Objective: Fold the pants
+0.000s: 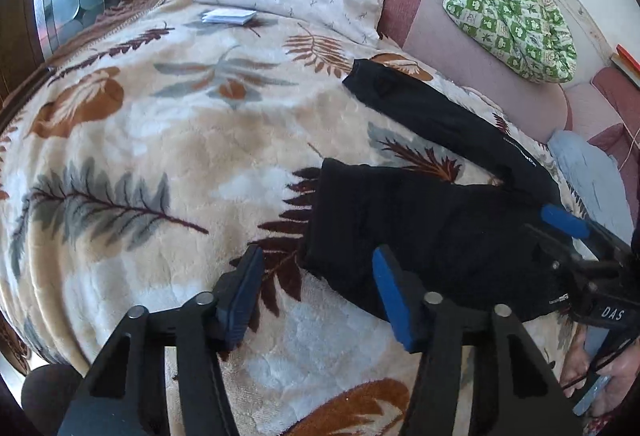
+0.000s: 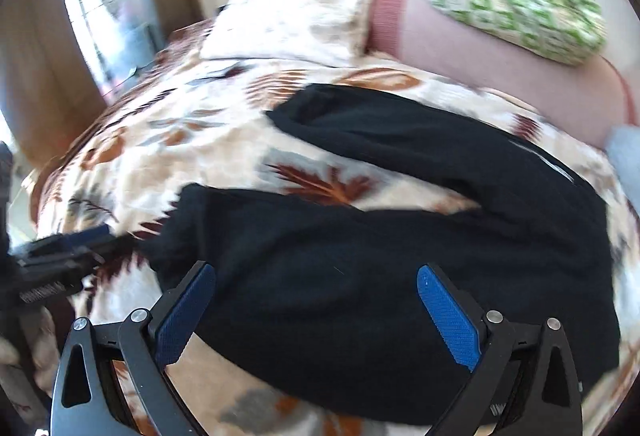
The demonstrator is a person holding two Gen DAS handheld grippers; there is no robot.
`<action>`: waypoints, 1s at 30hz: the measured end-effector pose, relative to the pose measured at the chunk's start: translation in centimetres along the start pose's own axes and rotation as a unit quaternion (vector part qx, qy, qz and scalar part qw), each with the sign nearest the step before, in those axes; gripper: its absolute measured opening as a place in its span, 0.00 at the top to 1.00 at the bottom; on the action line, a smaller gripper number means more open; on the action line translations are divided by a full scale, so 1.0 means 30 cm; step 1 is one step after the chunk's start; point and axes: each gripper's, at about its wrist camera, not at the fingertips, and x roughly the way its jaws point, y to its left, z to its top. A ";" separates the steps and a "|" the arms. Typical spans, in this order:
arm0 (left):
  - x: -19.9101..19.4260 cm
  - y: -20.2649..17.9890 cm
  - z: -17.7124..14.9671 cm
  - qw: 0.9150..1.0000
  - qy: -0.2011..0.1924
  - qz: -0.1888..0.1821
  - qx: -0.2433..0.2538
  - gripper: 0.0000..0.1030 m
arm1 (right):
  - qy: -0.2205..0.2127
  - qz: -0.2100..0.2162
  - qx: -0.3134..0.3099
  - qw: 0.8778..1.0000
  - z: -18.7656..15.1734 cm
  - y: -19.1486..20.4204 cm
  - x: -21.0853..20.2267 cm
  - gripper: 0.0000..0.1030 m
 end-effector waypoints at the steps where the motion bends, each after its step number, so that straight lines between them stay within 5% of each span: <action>1: 0.005 0.010 -0.003 1.000 -0.001 -0.002 -0.005 0.48 | 0.004 0.011 -0.014 1.000 0.030 0.028 0.025 0.02; 6: 0.008 0.054 -0.004 1.000 -0.009 0.001 -0.020 0.48 | 0.029 0.055 -0.071 0.996 0.147 0.171 0.165 0.07; 11: -0.011 0.077 0.007 0.999 -0.019 -0.002 -0.027 0.48 | 0.086 0.085 -0.115 0.986 0.185 0.310 0.349 0.32; 13: -0.018 0.083 0.010 0.999 -0.023 0.001 -0.028 0.48 | 0.110 0.068 -0.135 0.982 0.176 0.347 0.429 0.59; 17: -0.028 0.098 0.020 0.999 -0.027 -0.002 -0.034 0.48 | 0.121 0.080 -0.093 0.985 0.202 0.336 0.454 0.72; 19: -0.030 0.100 0.025 0.999 -0.028 -0.002 -0.038 0.48 | 0.111 0.088 -0.071 0.987 0.237 0.335 0.450 0.88; 23: -0.038 0.090 0.027 0.999 -0.024 0.005 -0.030 0.48 | 0.094 0.125 -0.015 0.988 0.333 0.346 0.460 0.85; 24: -0.044 0.090 0.029 0.999 -0.024 0.007 -0.028 0.48 | 0.093 0.135 0.003 0.986 0.349 0.336 0.460 0.78; 27: -0.072 0.091 0.042 0.999 -0.032 0.021 -0.015 0.45 | 0.077 0.142 0.033 0.986 0.350 0.276 0.414 0.31; 30: -0.081 0.069 0.053 0.998 -0.040 0.053 0.008 0.44 | 0.057 0.113 0.032 0.991 0.324 0.172 0.342 0.25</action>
